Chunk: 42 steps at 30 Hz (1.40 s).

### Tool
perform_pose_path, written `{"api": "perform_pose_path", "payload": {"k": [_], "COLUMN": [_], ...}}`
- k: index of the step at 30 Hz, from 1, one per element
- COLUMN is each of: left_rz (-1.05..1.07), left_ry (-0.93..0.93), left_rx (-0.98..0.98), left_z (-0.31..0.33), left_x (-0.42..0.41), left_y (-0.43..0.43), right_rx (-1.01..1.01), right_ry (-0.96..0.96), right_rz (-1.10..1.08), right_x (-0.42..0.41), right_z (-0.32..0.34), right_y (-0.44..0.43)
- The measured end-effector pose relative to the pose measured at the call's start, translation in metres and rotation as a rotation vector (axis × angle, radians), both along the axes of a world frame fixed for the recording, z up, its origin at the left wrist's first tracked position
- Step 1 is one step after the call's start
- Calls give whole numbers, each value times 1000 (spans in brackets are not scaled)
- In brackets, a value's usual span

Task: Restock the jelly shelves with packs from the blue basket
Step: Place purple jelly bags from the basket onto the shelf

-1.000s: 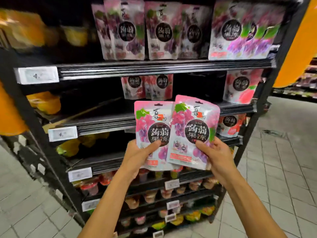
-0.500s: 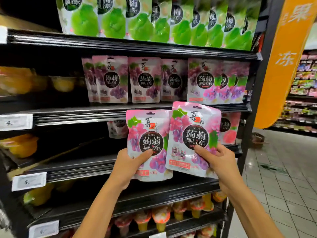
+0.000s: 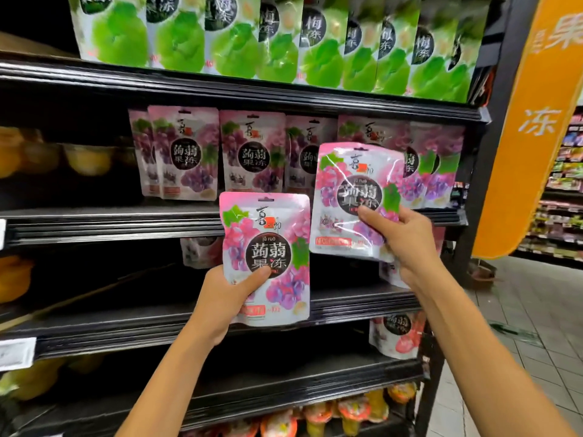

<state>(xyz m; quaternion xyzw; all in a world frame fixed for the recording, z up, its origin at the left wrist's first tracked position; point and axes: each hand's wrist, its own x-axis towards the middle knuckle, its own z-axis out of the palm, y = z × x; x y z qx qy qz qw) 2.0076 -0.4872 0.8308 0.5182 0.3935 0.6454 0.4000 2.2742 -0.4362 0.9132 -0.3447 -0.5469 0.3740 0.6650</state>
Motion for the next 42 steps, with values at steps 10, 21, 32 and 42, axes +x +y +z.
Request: {"api": "perform_pose_path", "payload": {"k": [10,21,32,42], "left_rz": [13,61,110,83], "left_ry": [25,1,-21,-18], "left_rx": [-22,-19,-46,-34], "left_z": [0,7,7,21], "left_x": [8,10,9,18], "left_y": [13,20,16,15], "right_rx": [69,113,203,239], "right_ry": [-31,-231,-639,-581], "right_rz": [-105,-112,-573,-605], "right_x": [-17,-38,-18,-19], "right_z": [50,52,24,15], "right_y": [61,89,77,81]}}
